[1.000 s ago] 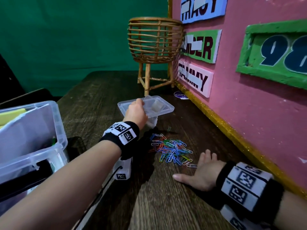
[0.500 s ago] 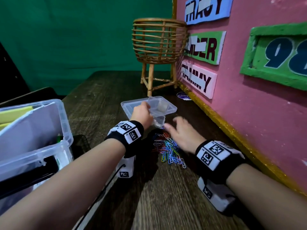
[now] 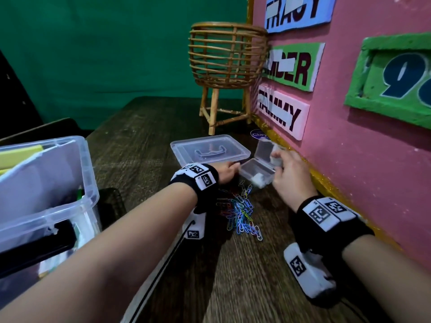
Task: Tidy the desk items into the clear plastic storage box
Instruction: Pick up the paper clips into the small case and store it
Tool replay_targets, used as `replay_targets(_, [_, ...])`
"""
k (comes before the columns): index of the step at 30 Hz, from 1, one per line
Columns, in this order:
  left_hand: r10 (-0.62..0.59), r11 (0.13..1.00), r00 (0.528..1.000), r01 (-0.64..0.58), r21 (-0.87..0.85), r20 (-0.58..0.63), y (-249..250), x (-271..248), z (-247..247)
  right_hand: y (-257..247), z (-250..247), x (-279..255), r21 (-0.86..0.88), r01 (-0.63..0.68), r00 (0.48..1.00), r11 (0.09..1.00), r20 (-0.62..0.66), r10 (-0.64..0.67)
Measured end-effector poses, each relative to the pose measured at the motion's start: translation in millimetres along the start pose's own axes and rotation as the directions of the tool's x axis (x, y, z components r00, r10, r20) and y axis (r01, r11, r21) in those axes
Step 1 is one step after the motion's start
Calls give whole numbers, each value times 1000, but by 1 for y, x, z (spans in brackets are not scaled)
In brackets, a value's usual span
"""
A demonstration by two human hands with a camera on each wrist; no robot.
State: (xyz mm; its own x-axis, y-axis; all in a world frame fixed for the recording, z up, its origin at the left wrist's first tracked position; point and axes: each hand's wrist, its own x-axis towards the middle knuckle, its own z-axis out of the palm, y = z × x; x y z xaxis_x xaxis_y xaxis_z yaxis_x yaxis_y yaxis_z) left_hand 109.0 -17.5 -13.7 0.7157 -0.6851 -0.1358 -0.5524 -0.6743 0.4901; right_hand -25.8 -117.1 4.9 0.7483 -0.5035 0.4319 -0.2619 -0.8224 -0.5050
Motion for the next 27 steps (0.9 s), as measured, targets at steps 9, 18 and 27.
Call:
replay_targets(9, [55,964,867,-176,200,495,14,-25,7,23,-20,-12,-189,35,998,981,57,-25])
replay_targets(18, [-109,968,992,121,219,-63,-36,-85,-17,23,-17,-13,-113,-101,995,988,16,104])
replay_targets(27, [-127,946,965,49,321,229,-2,-109,19,27,-19,-13,-147,-152,988,977,16,156])
